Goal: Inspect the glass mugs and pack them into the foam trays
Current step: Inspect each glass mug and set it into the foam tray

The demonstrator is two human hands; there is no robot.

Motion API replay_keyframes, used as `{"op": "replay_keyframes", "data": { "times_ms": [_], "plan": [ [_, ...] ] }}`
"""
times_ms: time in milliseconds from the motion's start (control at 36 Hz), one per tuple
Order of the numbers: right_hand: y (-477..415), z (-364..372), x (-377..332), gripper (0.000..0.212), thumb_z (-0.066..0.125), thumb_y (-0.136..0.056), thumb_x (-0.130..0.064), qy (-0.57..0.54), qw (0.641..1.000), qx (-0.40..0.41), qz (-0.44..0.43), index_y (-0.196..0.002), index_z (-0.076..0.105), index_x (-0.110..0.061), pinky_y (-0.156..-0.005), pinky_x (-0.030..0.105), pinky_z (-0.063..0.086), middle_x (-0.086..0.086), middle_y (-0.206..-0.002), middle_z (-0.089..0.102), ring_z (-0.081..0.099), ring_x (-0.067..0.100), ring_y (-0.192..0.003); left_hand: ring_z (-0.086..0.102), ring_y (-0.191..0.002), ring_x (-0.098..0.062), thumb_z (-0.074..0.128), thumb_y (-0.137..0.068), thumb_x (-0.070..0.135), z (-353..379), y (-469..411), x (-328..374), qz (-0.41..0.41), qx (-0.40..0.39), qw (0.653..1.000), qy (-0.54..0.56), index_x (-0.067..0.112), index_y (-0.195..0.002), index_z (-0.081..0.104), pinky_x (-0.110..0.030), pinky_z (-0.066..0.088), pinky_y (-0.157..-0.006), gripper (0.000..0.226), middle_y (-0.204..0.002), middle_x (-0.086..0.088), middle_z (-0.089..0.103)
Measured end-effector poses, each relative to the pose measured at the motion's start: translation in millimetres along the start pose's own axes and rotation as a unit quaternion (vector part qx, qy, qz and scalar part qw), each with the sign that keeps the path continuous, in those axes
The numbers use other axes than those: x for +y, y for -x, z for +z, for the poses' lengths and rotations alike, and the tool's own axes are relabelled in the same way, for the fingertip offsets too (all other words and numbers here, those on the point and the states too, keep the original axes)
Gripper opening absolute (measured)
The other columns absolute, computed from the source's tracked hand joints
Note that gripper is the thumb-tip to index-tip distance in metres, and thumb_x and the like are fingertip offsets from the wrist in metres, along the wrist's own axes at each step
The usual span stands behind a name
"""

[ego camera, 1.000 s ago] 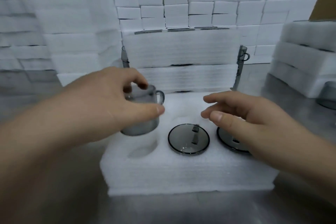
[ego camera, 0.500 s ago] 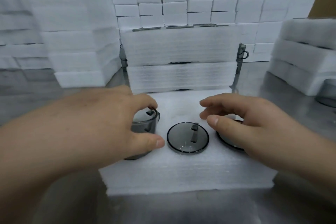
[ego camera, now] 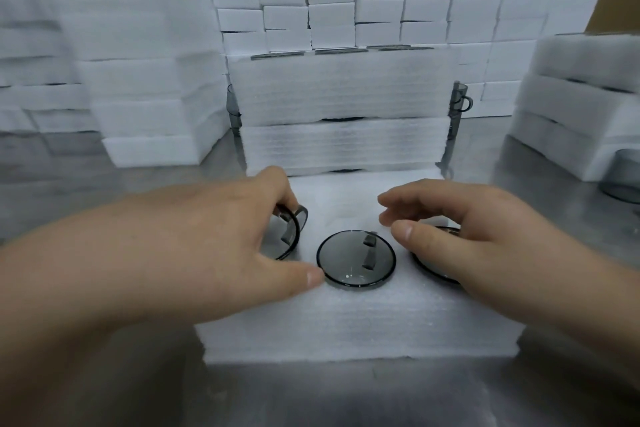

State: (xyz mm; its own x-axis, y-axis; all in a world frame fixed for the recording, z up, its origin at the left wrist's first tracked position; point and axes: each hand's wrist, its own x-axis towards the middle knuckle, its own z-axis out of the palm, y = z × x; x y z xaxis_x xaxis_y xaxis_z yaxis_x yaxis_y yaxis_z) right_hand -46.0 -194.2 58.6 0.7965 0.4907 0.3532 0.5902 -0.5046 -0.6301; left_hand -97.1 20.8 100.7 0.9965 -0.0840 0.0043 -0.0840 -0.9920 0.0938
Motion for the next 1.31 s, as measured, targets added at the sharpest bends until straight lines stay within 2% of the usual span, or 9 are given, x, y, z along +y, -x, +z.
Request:
{"op": "replay_keyframes", "data": {
  "times_ms": [111,250,389,500,611,695,1000,1167,1306],
  "plan": [
    [0.9,-0.8,-0.2,0.02,0.047,-0.067,-0.057,0.009,1.0,-0.004,-0.004,-0.085,0.055,-0.053,-0.077,0.012,0.041,-0.041,-0.097,0.057,0.055,-0.014,-0.092,0.055,-0.079,0.002,0.028,-0.039,0.076,1.6,-5.5,-3.6,0.02,0.041,0.998,0.042,0.054,-0.094,0.032,-0.03,0.048,-0.077,0.06,-0.094,0.025,0.056],
    [0.7,-0.6,-1.4,0.018,0.047,-0.07,-0.056,0.019,1.0,-0.006,-0.008,-0.085,0.054,-0.054,-0.078,0.003,0.039,-0.042,-0.098,0.056,0.053,-0.016,-0.094,0.057,-0.071,0.005,0.043,-0.046,0.059,2.2,-13.0,-9.2,0.055,0.023,0.99,0.129,0.055,-0.091,0.045,-0.024,0.046,-0.069,0.046,-0.1,0.035,0.053],
    [1.3,-0.7,-1.3,0.02,0.047,-0.068,-0.057,0.013,1.0,-0.008,-0.004,-0.085,0.055,-0.054,-0.08,0.011,0.042,-0.041,-0.098,0.057,0.054,-0.014,-0.093,0.049,-0.097,0.019,0.042,-0.039,0.062,-0.4,-12.2,-17.8,0.095,0.01,0.983,0.155,0.065,-0.096,0.039,-0.013,0.038,-0.08,0.057,-0.105,0.04,0.052],
    [0.0,-0.3,-0.7,0.02,0.046,-0.068,-0.058,0.022,1.0,-0.009,-0.01,-0.086,0.054,-0.054,-0.079,0.009,0.043,-0.042,-0.099,0.056,0.054,-0.015,-0.094,0.056,-0.095,0.014,0.047,-0.041,0.058,-5.0,-11.0,-20.5,0.121,0.022,0.97,0.21,0.07,-0.098,0.042,-0.019,0.043,-0.083,0.059,-0.091,0.041,0.06],
    [0.0,0.0,0.1,0.015,0.046,-0.074,-0.063,0.025,1.0,-0.005,-0.013,-0.084,0.054,-0.055,-0.08,0.009,0.044,-0.043,-0.097,0.056,0.054,-0.016,-0.093,0.061,-0.079,0.01,0.047,-0.04,0.07,-1.5,-13.7,-13.8,0.118,0.036,0.974,0.188,0.076,-0.092,0.04,-0.009,0.046,-0.067,0.053,-0.085,0.045,0.057],
    [0.0,0.8,0.5,0.016,0.045,-0.076,-0.063,0.021,1.0,-0.003,-0.009,-0.084,0.055,-0.054,-0.08,0.013,0.043,-0.042,-0.097,0.056,0.055,-0.015,-0.093,0.055,-0.072,0.02,0.055,-0.061,0.062,0.6,-15.9,-10.3,0.097,0.059,0.972,0.207,0.071,-0.083,0.051,0.002,0.036,-0.058,0.023,-0.08,0.045,0.058],
    [0.7,0.1,0.5,0.014,0.047,-0.075,-0.061,0.024,1.0,-0.009,-0.003,-0.084,0.055,-0.054,-0.078,0.013,0.043,-0.043,-0.097,0.056,0.058,-0.011,-0.089,0.06,-0.068,0.0,0.042,-0.063,0.052,8.8,-15.0,5.1,0.036,0.12,0.977,0.172,0.066,-0.08,0.053,-0.028,0.053,-0.07,0.024,-0.074,0.023,0.066],
    [0.1,0.0,-0.1,0.016,0.045,-0.075,-0.063,0.023,1.0,-0.005,-0.009,-0.084,0.056,-0.053,-0.079,0.006,0.04,-0.042,-0.096,0.057,0.056,-0.014,-0.09,0.051,-0.043,0.004,0.048,-0.068,0.037,2.8,-17.0,0.7,-0.023,0.155,0.97,0.188,0.048,-0.067,0.064,-0.017,0.035,-0.039,0.02,-0.043,0.019,0.055],
    [0.4,-0.3,-0.7,0.019,0.046,-0.068,-0.058,0.027,1.0,-0.008,-0.006,-0.084,0.055,-0.054,-0.075,0.006,0.042,-0.043,-0.097,0.056,0.057,-0.011,-0.087,0.052,-0.046,0.006,0.048,-0.065,0.053,5.5,-16.5,5.1,-0.024,0.105,0.973,0.203,0.06,-0.07,0.057,-0.021,0.037,-0.049,0.013,-0.042,0.018,0.054]
  ]
}}
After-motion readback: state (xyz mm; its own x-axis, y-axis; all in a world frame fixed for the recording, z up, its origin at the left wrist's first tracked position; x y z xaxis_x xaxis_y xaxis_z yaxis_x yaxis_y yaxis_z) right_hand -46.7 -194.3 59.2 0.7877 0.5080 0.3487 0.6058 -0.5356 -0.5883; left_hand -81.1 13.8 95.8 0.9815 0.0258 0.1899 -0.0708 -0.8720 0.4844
